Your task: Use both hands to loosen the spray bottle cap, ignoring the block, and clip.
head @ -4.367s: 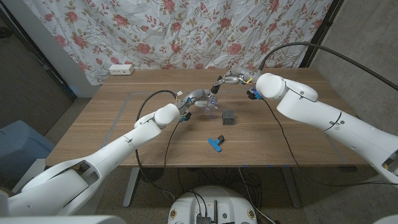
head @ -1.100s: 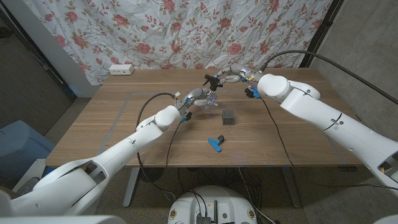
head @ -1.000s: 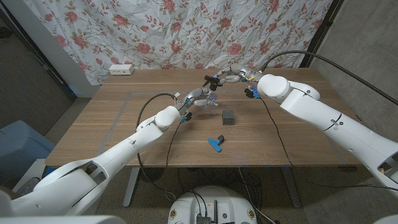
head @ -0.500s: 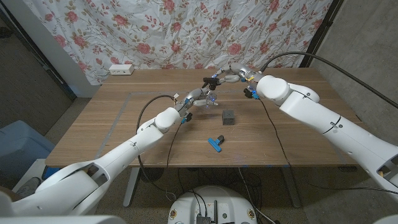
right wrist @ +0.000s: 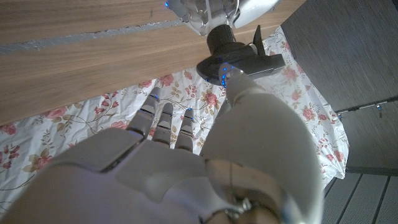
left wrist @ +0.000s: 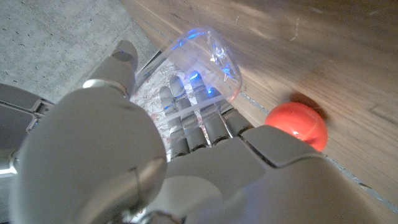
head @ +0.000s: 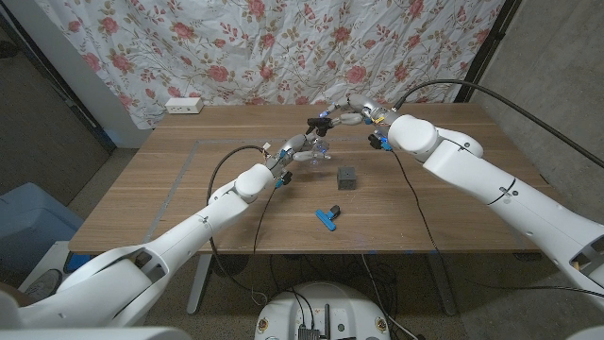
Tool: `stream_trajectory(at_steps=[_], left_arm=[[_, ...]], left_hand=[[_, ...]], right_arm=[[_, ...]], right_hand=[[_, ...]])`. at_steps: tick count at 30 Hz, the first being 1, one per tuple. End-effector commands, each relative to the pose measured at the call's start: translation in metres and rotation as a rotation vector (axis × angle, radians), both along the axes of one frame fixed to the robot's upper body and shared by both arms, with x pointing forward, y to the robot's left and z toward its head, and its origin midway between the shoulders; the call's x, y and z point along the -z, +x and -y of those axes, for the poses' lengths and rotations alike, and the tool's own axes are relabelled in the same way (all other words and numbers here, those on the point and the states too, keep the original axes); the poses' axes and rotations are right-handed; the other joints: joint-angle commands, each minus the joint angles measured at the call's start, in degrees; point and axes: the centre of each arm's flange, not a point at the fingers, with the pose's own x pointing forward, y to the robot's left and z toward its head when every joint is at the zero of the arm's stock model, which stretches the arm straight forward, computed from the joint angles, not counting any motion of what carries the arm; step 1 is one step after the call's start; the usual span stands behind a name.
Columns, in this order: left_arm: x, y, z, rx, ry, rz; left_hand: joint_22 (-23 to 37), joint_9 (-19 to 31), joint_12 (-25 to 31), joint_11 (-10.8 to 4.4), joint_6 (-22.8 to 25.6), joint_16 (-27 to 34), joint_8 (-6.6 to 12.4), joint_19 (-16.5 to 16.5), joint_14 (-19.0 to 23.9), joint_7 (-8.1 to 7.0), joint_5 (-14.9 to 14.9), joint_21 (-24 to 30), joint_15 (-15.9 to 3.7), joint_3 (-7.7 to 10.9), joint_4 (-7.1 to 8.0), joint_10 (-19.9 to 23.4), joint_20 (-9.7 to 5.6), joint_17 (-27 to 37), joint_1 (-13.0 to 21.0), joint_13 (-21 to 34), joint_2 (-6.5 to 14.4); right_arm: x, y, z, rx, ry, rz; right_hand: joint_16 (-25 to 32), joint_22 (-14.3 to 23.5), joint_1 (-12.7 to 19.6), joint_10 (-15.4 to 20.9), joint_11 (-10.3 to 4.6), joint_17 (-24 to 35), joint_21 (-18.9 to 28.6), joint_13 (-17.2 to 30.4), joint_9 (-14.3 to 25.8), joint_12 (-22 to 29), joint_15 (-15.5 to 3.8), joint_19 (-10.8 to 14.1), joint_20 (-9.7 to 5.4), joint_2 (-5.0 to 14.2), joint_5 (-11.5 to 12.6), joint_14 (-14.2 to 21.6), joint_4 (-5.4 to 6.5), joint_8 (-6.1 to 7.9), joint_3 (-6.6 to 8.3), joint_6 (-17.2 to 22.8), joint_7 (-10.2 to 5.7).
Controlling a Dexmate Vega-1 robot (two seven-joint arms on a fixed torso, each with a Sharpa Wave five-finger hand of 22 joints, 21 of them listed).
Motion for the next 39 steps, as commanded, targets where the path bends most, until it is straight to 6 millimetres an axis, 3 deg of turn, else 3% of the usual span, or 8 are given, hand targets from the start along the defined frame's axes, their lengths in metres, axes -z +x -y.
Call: stream_trajectory(at_steps=[1,10,24,39], left_arm=[[0.001,0.002,0.000,0.006,-0.013,-0.007],[0.000,0.005,0.001,0.010,-0.011,-0.006],[-0.002,0.008,0.000,0.009,-0.014,-0.010],[-0.004,0.009,-0.001,0.005,-0.015,-0.006]], left_hand=[[0.11,0.15,-0.11,-2.18,2.78,-0.18,0.44,0.76,0.38,-1.30,-0.25,-0.03,-5.72,1.63,1.62,2.51,-1.44,-0.02,-8.05,0.07,9.44],[0.11,0.11,-0.17,-2.03,2.83,-0.22,0.48,0.83,0.66,-1.34,-0.27,-0.05,-5.71,1.74,1.60,2.76,-1.49,-0.12,-8.46,0.04,9.47],[0.11,0.10,-0.20,-1.86,2.79,0.03,0.51,0.85,0.45,-0.92,-0.23,-0.09,-5.78,1.97,0.88,2.85,-1.36,0.31,-7.58,0.21,9.68],[0.12,0.09,-0.27,-2.11,2.93,-0.08,0.61,0.86,0.60,-1.13,-0.29,-0.12,-5.72,1.92,1.13,2.89,-1.46,0.21,-8.12,0.29,9.45]], right_arm=[[-0.001,0.002,-0.003,-0.005,0.007,0.008],[-0.004,0.003,-0.004,-0.006,-0.004,0.007],[-0.013,0.001,0.001,-0.007,-0.047,0.004],[-0.025,-0.003,0.004,-0.012,-0.106,0.024]], right_hand=[[0.60,0.22,0.97,0.21,-0.47,0.34,-0.07,0.23,0.32,0.16,-0.53,0.04,-0.31,0.67,0.08,0.40,0.14,0.53,0.44,0.89,-0.04],[0.77,0.22,2.10,0.31,-0.64,0.62,-0.12,0.24,0.36,0.09,-0.73,-0.11,-0.40,0.84,0.11,0.33,0.14,0.77,0.61,1.26,-0.04],[0.34,0.25,3.39,-2.28,-0.21,1.43,-0.30,0.27,-1.40,-0.92,-0.20,-1.23,-0.42,0.40,-0.19,-2.03,0.72,-3.03,-0.27,-5.75,-0.01],[0.00,0.23,2.43,-3.82,0.77,1.50,-0.13,0.31,-2.40,-1.16,1.04,-1.16,0.25,-0.94,-0.76,-2.80,1.26,-5.24,-1.81,-9.56,-0.06]])
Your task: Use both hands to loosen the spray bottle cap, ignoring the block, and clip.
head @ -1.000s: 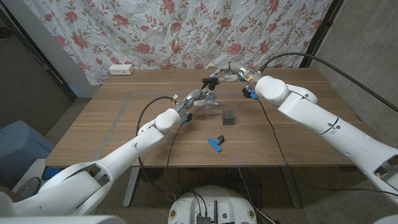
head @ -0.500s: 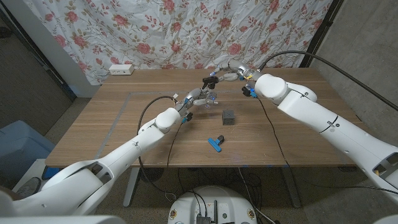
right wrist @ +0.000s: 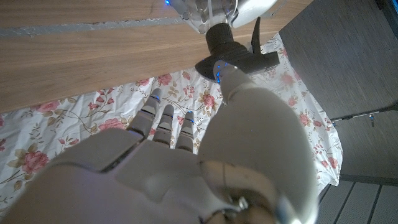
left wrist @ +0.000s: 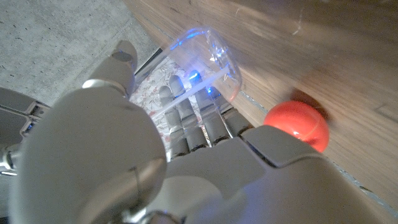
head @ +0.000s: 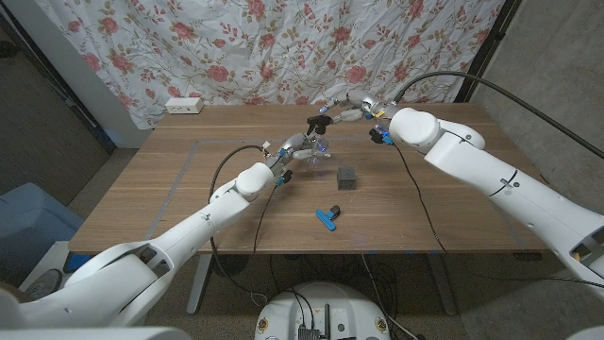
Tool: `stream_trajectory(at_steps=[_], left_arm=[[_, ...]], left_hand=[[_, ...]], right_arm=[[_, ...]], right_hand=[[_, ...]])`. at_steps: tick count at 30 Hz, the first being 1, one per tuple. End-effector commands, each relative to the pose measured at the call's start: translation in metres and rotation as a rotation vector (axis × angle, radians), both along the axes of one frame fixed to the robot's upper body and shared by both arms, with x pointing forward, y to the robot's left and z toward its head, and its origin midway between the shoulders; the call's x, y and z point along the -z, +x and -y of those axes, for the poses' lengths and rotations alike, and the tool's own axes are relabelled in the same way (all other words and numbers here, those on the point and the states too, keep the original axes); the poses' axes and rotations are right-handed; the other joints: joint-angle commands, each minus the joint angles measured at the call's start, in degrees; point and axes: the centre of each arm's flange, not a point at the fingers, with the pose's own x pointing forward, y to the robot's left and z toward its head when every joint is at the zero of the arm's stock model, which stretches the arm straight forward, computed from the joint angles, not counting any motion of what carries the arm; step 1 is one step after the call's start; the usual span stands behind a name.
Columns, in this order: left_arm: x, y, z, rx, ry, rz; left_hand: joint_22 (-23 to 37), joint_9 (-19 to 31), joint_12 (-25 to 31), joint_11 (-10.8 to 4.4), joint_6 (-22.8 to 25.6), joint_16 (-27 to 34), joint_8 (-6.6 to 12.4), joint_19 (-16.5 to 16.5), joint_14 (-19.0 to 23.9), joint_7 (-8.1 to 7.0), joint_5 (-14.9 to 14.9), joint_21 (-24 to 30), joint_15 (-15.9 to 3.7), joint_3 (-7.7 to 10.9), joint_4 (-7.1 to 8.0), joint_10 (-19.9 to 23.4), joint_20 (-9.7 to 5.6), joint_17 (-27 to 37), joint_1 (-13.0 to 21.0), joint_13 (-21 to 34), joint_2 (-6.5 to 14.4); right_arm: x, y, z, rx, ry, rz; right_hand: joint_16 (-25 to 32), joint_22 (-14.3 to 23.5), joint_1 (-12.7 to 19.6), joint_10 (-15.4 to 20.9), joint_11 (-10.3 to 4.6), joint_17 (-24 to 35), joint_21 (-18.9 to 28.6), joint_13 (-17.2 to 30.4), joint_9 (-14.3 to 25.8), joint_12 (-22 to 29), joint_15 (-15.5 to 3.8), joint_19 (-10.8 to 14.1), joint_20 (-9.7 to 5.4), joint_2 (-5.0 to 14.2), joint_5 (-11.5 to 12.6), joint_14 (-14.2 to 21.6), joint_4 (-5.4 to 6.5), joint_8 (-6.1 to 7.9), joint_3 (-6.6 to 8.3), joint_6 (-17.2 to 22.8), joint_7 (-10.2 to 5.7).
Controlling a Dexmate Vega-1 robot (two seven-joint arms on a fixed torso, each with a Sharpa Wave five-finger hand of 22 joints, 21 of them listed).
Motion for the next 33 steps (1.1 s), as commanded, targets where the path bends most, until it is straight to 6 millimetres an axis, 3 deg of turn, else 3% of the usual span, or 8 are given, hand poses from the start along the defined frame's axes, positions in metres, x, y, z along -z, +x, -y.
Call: stream_trajectory(at_steps=[1,12,23,33], left_arm=[[-0.002,0.001,0.000,0.000,0.000,0.003],[-0.004,-0.001,0.000,0.001,0.005,0.008],[-0.005,-0.006,0.002,0.008,0.013,0.018],[-0.005,-0.010,0.004,0.021,0.027,0.020]], left_hand=[[0.12,0.07,0.04,-2.00,2.64,-0.09,0.41,0.35,0.50,-0.87,-0.02,-0.12,-5.61,1.68,1.39,2.22,-1.56,0.05,-8.16,0.29,9.46],[0.12,0.05,-0.07,-2.02,2.65,-0.18,0.43,0.34,0.46,-0.89,-0.01,-0.15,-5.63,1.78,1.32,2.22,-1.57,0.03,-8.27,0.31,9.45],[0.12,-0.01,-0.35,-2.17,2.96,-0.38,0.55,0.42,0.79,-1.49,-0.04,-0.14,-5.69,1.68,1.72,2.64,-1.70,-0.23,-9.35,-0.17,9.19],[0.12,-0.06,-0.59,-2.27,2.98,-0.41,0.55,0.41,0.76,-1.58,-0.04,-0.16,-5.82,1.70,1.66,2.50,-1.66,-0.19,-9.60,-0.28,9.18]], right_arm=[[-0.010,-0.003,0.003,-0.004,-0.045,0.015],[-0.024,-0.009,0.002,-0.002,-0.171,0.027],[-0.035,-0.017,0.001,0.001,-0.303,0.050],[-0.043,-0.022,0.001,0.007,-0.402,0.054]], right_hand=[[-0.19,0.23,-1.38,-0.46,0.50,0.20,0.15,0.32,-0.18,-0.01,0.67,0.09,0.24,-0.43,-0.38,-0.47,0.38,-0.89,-0.74,-1.26,-0.08],[-0.86,0.24,-4.36,-2.61,2.13,0.24,0.17,0.35,-0.91,-0.34,2.37,0.25,1.31,-1.86,-1.89,-1.77,1.22,-2.84,-2.83,-4.75,-0.05],[-1.57,0.27,-8.51,-4.80,3.83,0.22,0.26,0.42,-1.36,-0.33,4.28,0.76,2.87,-3.95,-5.18,-2.75,2.06,-4.52,-5.27,-8.51,0.11],[-2.31,0.29,-11.34,-6.82,4.91,0.26,0.05,0.46,-1.60,-0.42,5.32,0.27,3.43,-4.42,-7.77,-4.13,2.56,-6.36,-6.35,-12.83,0.15]])
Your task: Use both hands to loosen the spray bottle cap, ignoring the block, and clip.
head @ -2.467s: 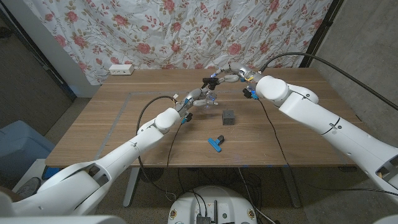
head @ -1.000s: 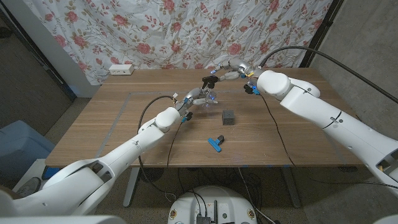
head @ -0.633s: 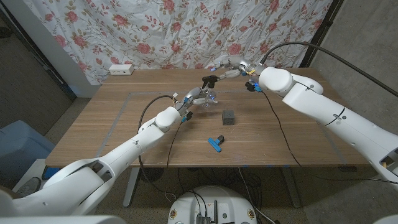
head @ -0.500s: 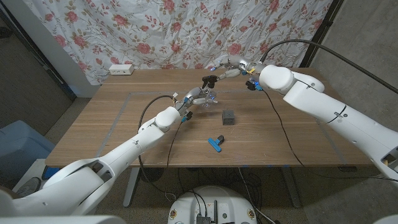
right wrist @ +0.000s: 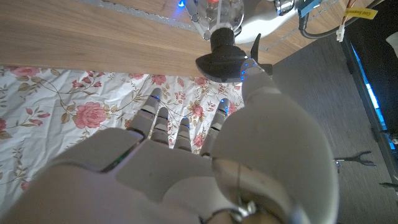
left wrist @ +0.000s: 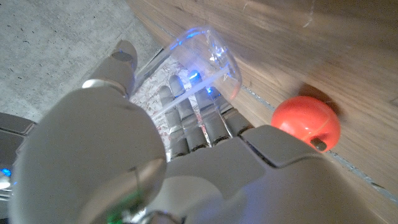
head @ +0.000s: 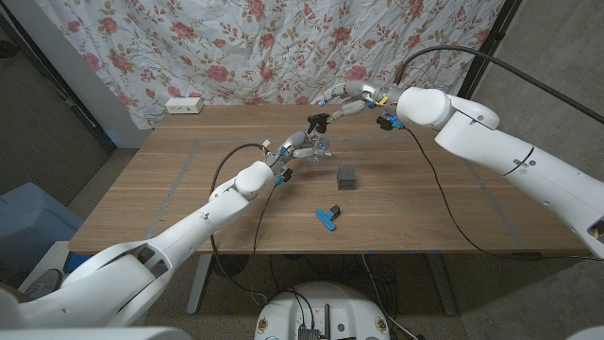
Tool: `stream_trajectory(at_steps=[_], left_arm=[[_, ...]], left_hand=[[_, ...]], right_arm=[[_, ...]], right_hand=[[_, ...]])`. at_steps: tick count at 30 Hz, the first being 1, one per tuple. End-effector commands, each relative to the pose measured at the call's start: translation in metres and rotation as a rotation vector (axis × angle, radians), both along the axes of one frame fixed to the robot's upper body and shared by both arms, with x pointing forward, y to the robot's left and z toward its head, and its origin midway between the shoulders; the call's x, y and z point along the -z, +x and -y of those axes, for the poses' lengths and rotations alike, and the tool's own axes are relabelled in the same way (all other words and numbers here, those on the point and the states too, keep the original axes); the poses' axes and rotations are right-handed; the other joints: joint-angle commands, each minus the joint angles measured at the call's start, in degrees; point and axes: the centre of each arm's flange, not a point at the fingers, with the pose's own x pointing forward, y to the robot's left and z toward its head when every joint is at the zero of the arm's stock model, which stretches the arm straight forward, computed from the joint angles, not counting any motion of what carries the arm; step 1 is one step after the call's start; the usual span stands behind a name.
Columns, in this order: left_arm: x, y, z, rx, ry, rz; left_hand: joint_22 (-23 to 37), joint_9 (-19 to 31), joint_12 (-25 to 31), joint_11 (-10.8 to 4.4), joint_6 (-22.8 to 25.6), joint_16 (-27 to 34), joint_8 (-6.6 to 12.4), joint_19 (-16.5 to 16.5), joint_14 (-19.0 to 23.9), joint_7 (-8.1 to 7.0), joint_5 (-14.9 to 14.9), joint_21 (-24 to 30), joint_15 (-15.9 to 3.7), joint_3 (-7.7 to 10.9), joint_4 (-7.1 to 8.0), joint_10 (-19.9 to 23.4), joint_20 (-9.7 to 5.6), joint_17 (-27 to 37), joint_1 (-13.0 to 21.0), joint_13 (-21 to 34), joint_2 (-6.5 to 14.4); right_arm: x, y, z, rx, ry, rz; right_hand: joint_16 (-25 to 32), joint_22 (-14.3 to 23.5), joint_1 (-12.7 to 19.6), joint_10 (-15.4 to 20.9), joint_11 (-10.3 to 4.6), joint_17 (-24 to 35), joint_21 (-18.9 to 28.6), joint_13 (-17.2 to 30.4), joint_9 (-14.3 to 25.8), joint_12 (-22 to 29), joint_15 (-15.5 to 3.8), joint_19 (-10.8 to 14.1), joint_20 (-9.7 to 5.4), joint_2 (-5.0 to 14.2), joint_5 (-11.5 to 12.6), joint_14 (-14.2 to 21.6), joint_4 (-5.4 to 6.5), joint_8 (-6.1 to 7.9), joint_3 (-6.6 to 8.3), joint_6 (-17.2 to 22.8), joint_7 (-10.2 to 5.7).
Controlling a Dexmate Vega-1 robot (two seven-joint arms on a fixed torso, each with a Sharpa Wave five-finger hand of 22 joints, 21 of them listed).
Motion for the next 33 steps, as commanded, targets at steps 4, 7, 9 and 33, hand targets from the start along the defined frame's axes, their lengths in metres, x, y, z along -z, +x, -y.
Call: stream_trajectory(at_steps=[4,7,9,33], left_arm=[[0.001,-0.005,0.003,0.017,0.018,0.004],[0.001,-0.006,0.004,0.019,0.020,0.007],[0.001,-0.007,0.004,0.020,0.022,0.008],[0.003,-0.007,0.005,0.030,0.030,0.002]], left_hand=[[0.12,-0.09,-0.36,-2.19,2.88,-0.10,0.35,0.46,0.65,-1.87,-0.05,-0.15,-5.75,1.67,1.76,2.49,-1.75,0.15,-9.94,-0.05,9.09],[0.12,-0.11,-0.43,-2.24,2.81,-0.17,0.32,0.47,0.60,-1.91,-0.03,-0.15,-5.78,1.75,1.73,2.46,-1.72,0.11,-9.97,-0.09,9.14],[0.12,-0.12,-0.39,-2.31,2.83,-0.11,0.33,0.46,0.56,-1.79,-0.02,-0.15,-5.78,1.76,1.62,2.61,-1.67,0.20,-9.87,-0.07,9.18],[0.13,-0.21,-0.79,-2.34,2.88,-0.31,0.32,0.44,0.44,-2.05,0.03,-0.18,-5.89,2.02,1.58,2.41,-1.73,0.16,-10.36,-0.14,9.32]], right_arm=[[-0.013,-0.007,0.001,0.018,-0.151,0.005],[-0.015,-0.008,0.001,0.021,-0.176,0.008],[-0.016,-0.008,0.001,0.026,-0.190,0.012],[-0.028,0.003,-0.004,0.032,-0.384,0.097]], right_hand=[[-0.59,0.29,-2.02,-1.76,0.84,0.29,-0.10,0.20,0.05,-0.09,1.04,-0.67,0.83,-0.10,-1.30,-1.04,0.33,-0.97,-0.80,-2.41,0.06],[-0.71,0.30,-2.77,-2.39,1.00,0.30,-0.12,0.21,0.03,-0.13,1.12,-0.86,0.93,-0.19,-1.65,-1.28,0.46,-1.39,-1.04,-3.50,0.12],[-0.79,0.30,-3.39,-2.79,1.18,0.30,-0.13,0.21,0.04,-0.12,1.28,-1.02,1.07,-0.24,-1.84,-1.41,0.60,-1.68,-1.23,-4.27,0.15],[-0.81,0.29,-10.86,-2.37,1.46,0.19,0.17,0.28,0.40,0.64,1.03,0.13,1.43,-1.72,-1.71,-0.77,2.24,-1.97,-3.78,-6.52,4.53]])
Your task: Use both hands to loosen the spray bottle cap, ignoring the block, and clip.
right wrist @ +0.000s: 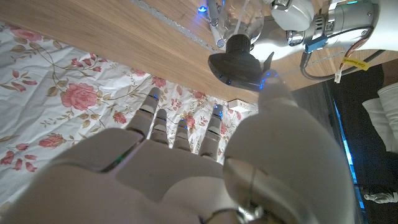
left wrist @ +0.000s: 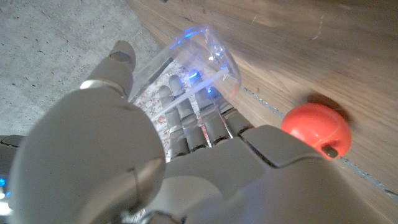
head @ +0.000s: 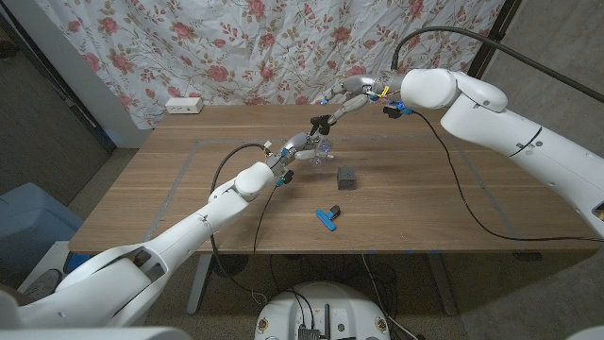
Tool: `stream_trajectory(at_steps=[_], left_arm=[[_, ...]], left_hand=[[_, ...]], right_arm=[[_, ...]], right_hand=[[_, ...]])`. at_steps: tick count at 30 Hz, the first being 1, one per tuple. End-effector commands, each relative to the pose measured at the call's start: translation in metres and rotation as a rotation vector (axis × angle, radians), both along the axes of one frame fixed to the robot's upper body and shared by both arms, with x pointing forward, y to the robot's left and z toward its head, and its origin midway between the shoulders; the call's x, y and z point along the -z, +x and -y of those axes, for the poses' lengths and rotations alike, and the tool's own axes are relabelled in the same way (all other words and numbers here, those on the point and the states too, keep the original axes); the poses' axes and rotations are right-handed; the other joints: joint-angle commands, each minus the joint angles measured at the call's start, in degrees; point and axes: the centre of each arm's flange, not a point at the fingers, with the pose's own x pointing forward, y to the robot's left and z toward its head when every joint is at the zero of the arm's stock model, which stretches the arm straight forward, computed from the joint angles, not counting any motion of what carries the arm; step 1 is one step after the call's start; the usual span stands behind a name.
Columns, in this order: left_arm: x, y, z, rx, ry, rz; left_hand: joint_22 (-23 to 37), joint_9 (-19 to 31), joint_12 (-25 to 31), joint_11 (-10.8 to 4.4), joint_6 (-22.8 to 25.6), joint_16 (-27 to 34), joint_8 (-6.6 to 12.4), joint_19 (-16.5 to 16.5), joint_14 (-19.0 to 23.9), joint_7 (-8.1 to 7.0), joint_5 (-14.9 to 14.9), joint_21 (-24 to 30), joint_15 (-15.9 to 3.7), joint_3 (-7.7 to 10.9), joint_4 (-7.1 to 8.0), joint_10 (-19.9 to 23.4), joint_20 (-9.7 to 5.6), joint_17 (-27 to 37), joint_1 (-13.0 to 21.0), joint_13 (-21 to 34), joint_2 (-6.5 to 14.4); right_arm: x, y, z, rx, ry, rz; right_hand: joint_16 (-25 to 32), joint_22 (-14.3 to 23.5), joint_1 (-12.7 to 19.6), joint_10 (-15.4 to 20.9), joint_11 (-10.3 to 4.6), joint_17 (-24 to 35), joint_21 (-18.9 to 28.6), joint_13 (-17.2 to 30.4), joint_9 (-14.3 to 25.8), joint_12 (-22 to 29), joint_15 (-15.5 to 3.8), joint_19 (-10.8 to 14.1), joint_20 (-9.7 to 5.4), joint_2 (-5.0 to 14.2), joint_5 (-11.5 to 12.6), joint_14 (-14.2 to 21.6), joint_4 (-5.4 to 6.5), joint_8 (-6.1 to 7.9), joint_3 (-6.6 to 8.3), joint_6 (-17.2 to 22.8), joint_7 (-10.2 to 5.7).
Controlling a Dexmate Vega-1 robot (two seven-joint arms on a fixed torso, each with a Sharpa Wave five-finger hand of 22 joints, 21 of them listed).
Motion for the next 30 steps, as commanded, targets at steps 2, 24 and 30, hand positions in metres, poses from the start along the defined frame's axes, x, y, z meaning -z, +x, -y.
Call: stream_trajectory(at_steps=[2,24,30], left_arm=[[0.000,0.001,0.000,0.002,0.002,-0.003],[0.000,0.003,-0.004,-0.013,-0.009,-0.007],[0.000,0.003,-0.001,-0.007,-0.011,-0.008]], left_hand=[[0.13,0.07,-0.16,-2.15,2.70,-0.11,0.56,0.41,0.38,-1.87,0.02,-0.20,-5.83,2.01,1.61,2.17,-1.78,0.21,-9.72,0.13,10.07],[0.13,-0.03,-0.77,-2.52,2.86,-0.40,0.57,0.38,0.48,-2.66,0.06,-0.22,-6.00,2.18,1.92,2.27,-1.91,-0.03,-10.98,-0.45,10.07],[0.13,-0.07,-0.97,-2.67,2.98,-0.50,0.60,0.35,0.52,-2.99,0.07,-0.23,-6.01,2.25,1.97,2.28,-1.95,-0.12,-11.34,-0.62,10.04]], right_arm=[[-0.004,0.008,-0.004,-0.008,-0.119,0.048],[0.002,0.021,-0.015,-0.001,-0.256,0.090],[0.006,0.023,-0.016,0.012,-0.272,0.085]], right_hand=[[0.10,0.29,-1.26,-0.17,0.01,0.20,0.21,0.30,0.26,0.24,0.20,0.55,-0.12,0.39,0.23,0.19,0.25,0.15,-0.45,0.64,0.84],[-0.96,0.27,-4.81,-4.76,1.49,-0.14,0.30,0.48,1.03,-0.86,1.17,2.37,0.30,0.67,2.84,-1.54,0.06,0.00,-0.49,-1.35,0.56],[-1.07,0.27,-4.98,-5.42,1.53,-0.18,0.36,0.51,1.17,-0.88,1.24,2.66,0.46,0.78,3.34,-1.79,-0.06,0.01,-0.36,-1.65,0.35]])
